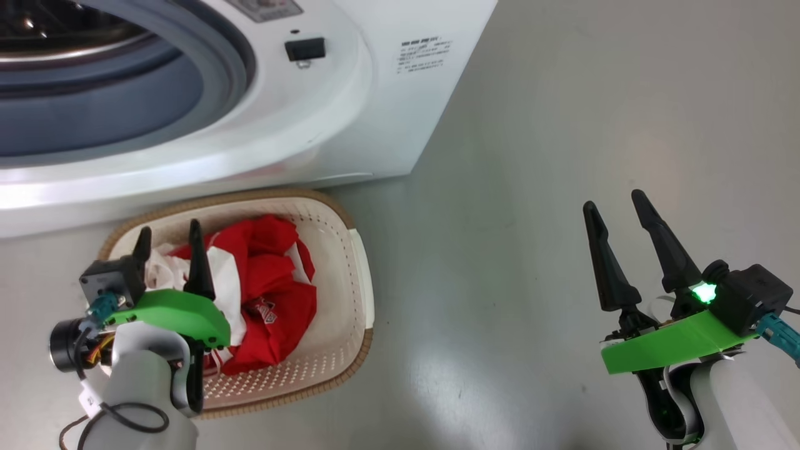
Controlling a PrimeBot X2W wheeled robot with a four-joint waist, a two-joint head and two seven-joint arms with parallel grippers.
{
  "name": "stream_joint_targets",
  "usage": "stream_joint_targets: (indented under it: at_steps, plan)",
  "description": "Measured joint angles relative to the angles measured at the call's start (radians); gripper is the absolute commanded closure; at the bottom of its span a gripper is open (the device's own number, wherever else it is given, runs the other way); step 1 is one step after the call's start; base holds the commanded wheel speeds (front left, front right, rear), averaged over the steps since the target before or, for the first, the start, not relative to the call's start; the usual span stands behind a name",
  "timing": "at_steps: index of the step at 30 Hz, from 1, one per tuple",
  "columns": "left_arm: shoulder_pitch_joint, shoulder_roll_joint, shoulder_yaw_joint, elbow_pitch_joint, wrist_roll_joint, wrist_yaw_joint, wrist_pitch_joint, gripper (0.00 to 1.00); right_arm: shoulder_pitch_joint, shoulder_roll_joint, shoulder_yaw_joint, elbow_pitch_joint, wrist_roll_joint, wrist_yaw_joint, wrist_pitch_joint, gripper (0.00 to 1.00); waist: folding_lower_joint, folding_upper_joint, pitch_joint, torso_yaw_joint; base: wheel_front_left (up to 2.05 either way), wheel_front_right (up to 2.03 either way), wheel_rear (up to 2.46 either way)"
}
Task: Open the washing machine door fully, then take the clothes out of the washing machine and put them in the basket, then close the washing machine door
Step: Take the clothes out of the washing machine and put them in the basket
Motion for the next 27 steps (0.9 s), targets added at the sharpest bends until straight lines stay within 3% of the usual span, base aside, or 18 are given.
stream_joint_targets:
  at_steps: [1, 23, 27]
  plan:
    - [0.002, 0.000, -0.001, -0.008, -0.001, 0.000, 0.000, 0.00, 0.000, -0.001, 0.001, 0.002, 0.000, 0.000, 0.000, 0.00, 0.0000, 0.0000, -0.007, 0.001, 0.00, 0.00, 0.00]
    - [0.274, 0.001, 0.017, -0.253, -0.023, -0.025, 0.000, 0.00, 0.131, -0.022, 0.005, 0.055, 0.000, 0.000, 0.000, 0.00, 0.0000, 0.0000, -0.276, 0.021, 0.00, 0.00, 0.00]
    - [0.310, 0.001, 0.021, -0.298, -0.015, -0.047, 0.000, 0.00, 0.160, -0.025, 0.004, 0.059, 0.000, 0.000, 0.000, 0.00, 0.0000, 0.0000, -0.335, 0.024, 0.00, 0.00, 0.00]
